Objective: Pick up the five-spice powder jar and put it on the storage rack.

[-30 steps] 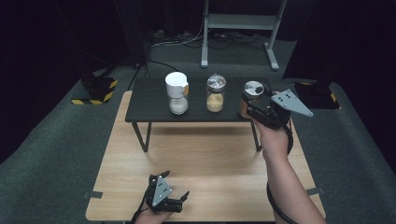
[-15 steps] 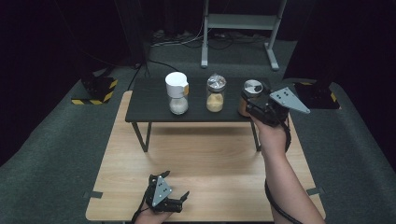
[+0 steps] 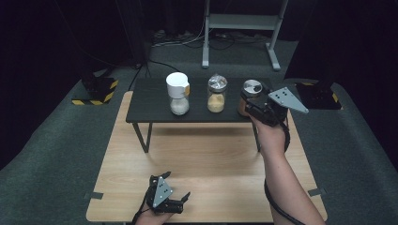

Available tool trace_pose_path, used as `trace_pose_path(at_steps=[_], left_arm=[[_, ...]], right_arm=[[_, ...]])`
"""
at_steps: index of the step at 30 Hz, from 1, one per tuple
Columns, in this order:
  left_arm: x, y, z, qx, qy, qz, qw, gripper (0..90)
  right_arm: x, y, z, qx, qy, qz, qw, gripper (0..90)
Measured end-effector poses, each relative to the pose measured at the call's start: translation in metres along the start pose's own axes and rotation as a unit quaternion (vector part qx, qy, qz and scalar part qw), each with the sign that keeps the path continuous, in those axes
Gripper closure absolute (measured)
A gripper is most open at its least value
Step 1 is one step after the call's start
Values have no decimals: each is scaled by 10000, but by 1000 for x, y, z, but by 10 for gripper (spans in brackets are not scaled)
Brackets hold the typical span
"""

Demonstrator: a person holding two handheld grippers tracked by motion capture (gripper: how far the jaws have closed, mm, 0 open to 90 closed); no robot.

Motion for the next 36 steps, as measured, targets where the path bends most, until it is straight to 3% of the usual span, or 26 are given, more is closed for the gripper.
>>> trace_pose_path(at_steps=[25, 28, 30, 36], left_arm=[[0, 0, 0, -22, -8, 5, 10000, 6], [0, 0, 0, -22, -1, 4, 10000, 6], [0, 0, 0, -22, 1, 3, 10000, 6], [0, 0, 0, -25, 0, 0, 10000, 6]], right_arm=[[-4, -3, 5, -167, 23, -16, 9999, 331], [-4, -4, 4, -177, 54, 23, 9998, 282], [-4, -5, 3, -325, 44, -41, 9995, 236], [-7, -1, 4, -287, 152, -23, 9995, 117]])
Point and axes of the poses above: each handheld gripper's, and its own axes: x roughly backward along the jaws, z roughly out of its underside, y roughly to its left, the point moved 4 cm from there along -x, roughly forward along the jaws, and after that the axes turned 6 degrees about -z, right-handed, at the moved point
